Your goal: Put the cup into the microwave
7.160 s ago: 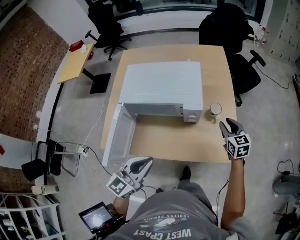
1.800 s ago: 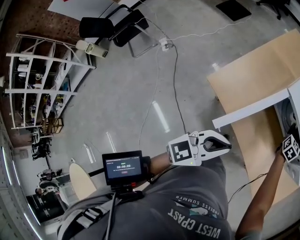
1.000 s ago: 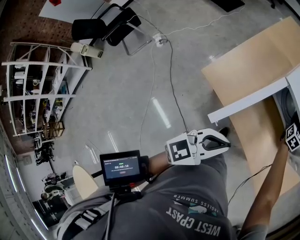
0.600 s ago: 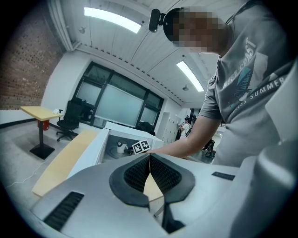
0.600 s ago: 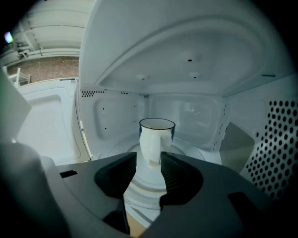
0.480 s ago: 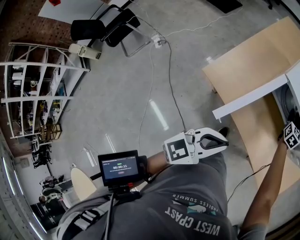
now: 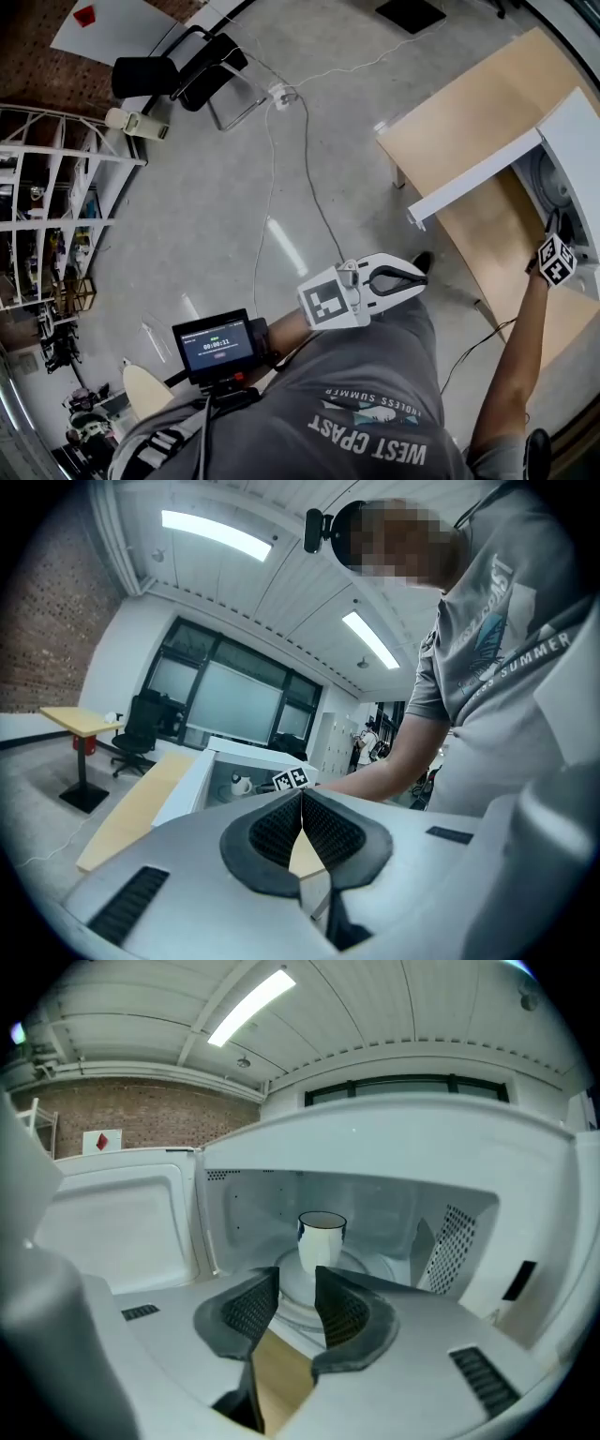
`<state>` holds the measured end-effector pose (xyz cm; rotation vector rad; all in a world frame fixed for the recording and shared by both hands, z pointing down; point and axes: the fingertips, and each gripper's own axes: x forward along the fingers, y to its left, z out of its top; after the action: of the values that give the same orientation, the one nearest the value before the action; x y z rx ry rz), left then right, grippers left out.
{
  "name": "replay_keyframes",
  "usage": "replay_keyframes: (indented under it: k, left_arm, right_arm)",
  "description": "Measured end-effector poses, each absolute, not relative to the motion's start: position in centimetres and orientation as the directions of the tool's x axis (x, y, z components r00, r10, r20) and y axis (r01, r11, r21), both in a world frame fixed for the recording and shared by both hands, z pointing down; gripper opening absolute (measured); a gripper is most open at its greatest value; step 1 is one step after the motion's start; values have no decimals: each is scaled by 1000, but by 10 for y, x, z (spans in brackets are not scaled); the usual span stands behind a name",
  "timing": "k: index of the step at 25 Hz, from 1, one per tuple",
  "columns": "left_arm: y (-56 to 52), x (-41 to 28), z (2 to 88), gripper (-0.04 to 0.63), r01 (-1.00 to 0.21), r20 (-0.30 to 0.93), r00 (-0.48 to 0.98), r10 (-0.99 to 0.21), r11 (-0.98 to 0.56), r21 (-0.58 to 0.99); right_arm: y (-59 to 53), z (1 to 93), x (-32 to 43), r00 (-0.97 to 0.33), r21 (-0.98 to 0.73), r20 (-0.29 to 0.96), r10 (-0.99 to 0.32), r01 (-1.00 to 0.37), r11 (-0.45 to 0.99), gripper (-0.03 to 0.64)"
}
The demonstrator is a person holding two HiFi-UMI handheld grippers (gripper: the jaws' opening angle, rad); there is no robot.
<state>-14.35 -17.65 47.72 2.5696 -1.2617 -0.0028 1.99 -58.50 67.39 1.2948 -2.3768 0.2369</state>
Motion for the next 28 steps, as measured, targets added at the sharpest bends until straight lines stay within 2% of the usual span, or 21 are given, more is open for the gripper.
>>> replay_keyframes:
  k: [5,8,17,28]
  left_arm:
    - [-147,-139,479,21,-775,92,623,-777,-597,206]
    - [-132,-137,470,21,-775,84,624,-777,-601,197]
    - [-72,-139,475,21,-777,54,626,-778,-616,129]
    - [-9,-133,456,21,-767,8,639,-769,-636,85]
  right_arm:
    - [-548,661,29,-481,38,396,-782,-842,538,41]
    - [-527,640,31,-499,17,361,-788,-841,541,20]
    - [-436,594,19,-611,-57,249,-751,-783,619,18]
    - [-306,462,42,-685,23,106,-721,-723,691,20]
